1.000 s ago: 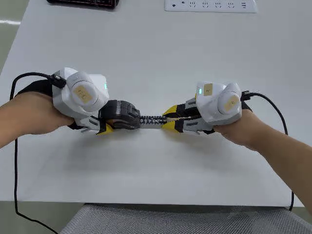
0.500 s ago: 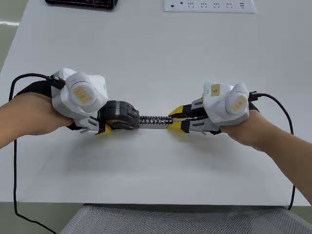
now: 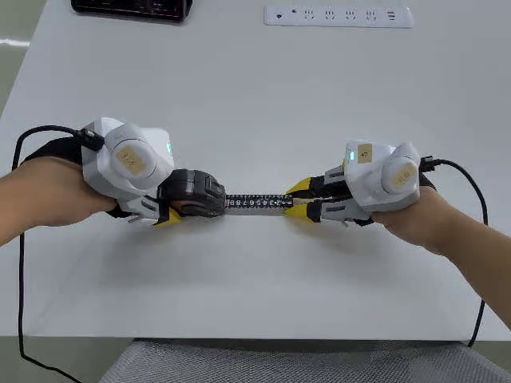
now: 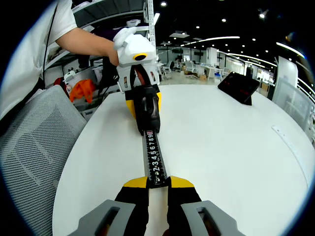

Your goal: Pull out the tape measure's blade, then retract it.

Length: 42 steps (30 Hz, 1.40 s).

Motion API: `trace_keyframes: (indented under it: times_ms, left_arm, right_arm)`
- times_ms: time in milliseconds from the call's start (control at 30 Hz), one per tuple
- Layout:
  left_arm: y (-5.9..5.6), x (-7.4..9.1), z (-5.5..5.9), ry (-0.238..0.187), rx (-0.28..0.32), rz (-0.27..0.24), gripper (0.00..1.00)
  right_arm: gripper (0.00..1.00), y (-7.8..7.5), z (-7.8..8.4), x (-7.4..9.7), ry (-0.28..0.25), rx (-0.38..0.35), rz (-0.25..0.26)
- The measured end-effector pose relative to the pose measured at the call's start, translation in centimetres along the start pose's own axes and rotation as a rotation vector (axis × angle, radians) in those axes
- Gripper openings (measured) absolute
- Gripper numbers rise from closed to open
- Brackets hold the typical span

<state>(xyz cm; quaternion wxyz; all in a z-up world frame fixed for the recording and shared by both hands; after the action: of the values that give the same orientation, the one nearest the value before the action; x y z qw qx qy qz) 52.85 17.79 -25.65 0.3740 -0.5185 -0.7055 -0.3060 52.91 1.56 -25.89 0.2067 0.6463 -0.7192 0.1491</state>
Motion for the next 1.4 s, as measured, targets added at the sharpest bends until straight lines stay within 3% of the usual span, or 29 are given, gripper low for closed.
trace_keyframes:
  times_ms: [1400]
  left_arm:
    - [0.1,-0.1,0.4,0.01,-0.002,0.003,0.28]
  right_arm:
    - [0.09,-0.8,1.9,4.4,0.05,-0.007,0.045]
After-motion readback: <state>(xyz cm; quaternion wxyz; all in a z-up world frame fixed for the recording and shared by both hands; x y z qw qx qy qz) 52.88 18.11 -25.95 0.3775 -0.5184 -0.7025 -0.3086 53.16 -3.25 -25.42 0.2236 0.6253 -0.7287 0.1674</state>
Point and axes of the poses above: the centre of the closed fingertips' face, and the gripper's own axes: x roughly backward along the fingers, y roughly to its left, z roughly out of its underside, the point moved 1 cm from there along x, roughly backward along the fingers, and after that the axes turned 8 degrees about -y, right-handed, at the moved point
